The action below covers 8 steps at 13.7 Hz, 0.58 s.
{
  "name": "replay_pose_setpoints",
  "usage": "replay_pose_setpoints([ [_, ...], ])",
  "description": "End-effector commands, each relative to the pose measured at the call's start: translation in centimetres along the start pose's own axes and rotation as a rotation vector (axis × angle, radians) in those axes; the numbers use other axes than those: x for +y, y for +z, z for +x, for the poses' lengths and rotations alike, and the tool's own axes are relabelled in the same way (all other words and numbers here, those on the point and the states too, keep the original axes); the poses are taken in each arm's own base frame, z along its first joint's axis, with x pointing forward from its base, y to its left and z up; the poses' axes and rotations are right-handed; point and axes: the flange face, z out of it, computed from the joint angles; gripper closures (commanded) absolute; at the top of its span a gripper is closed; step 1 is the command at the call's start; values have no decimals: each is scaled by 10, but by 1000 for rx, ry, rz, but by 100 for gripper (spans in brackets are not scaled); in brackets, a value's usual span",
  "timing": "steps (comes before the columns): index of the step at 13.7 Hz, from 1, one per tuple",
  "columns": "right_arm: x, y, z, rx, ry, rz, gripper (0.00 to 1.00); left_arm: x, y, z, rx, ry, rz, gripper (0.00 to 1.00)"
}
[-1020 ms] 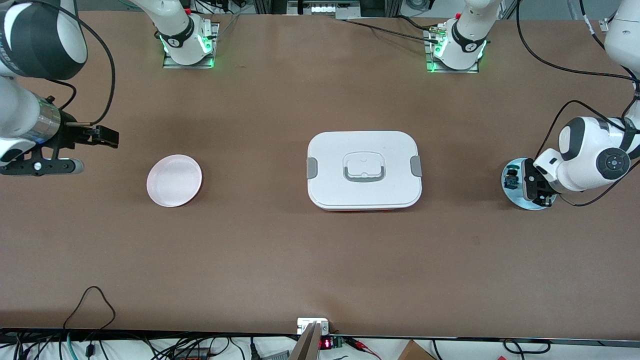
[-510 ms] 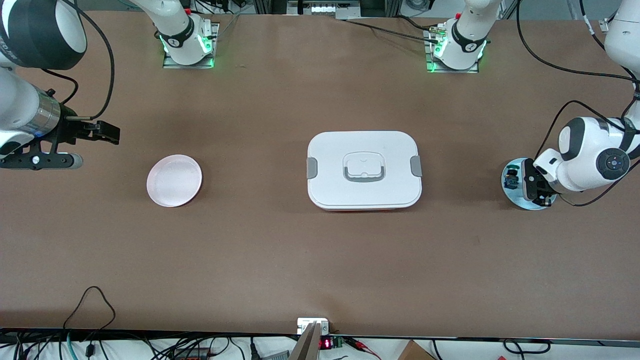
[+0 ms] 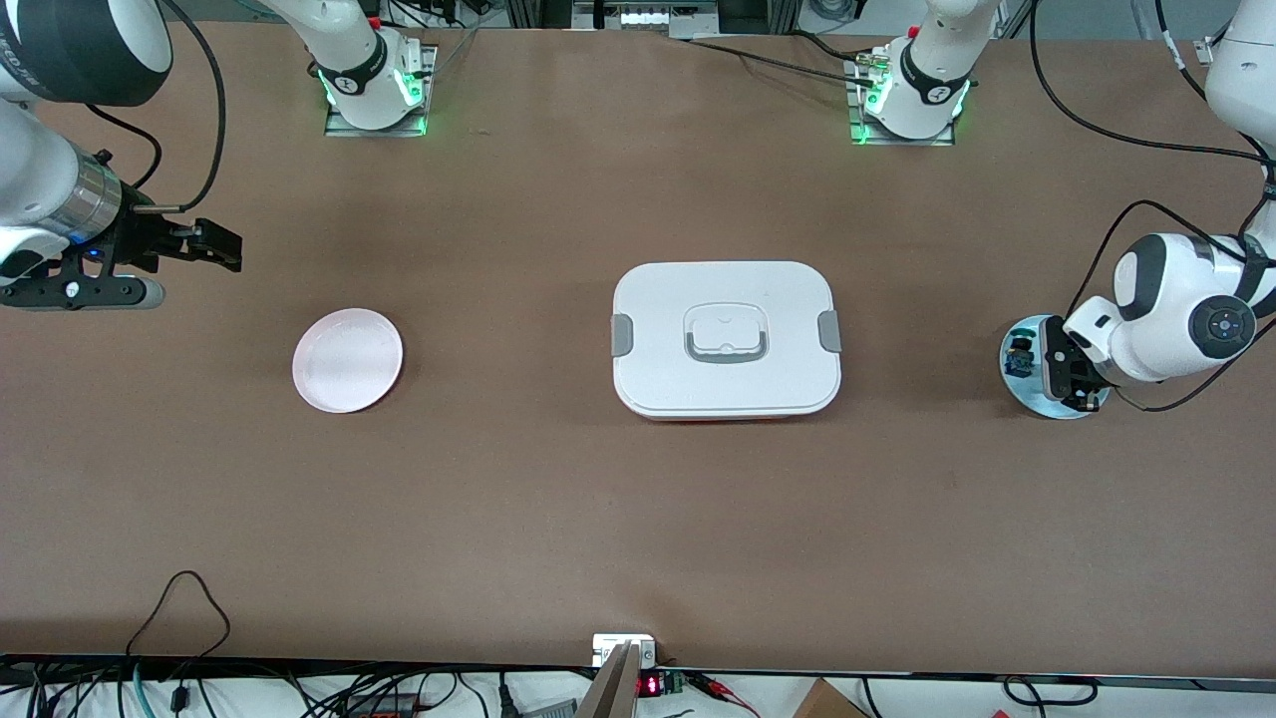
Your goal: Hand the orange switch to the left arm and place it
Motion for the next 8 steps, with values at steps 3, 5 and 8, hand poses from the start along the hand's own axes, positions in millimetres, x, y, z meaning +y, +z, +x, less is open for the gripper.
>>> replay_pose_setpoints([
  [3,15,7,-5,5,3,49,0,-1,2,-6,-6,21,-4,66],
  [5,14,10,-4,32,2,53,0,0,7,-6,-1,20,-10,49],
  [8,11,3,-3,55,6,50,0,3,8,-17,4,15,-17,0],
])
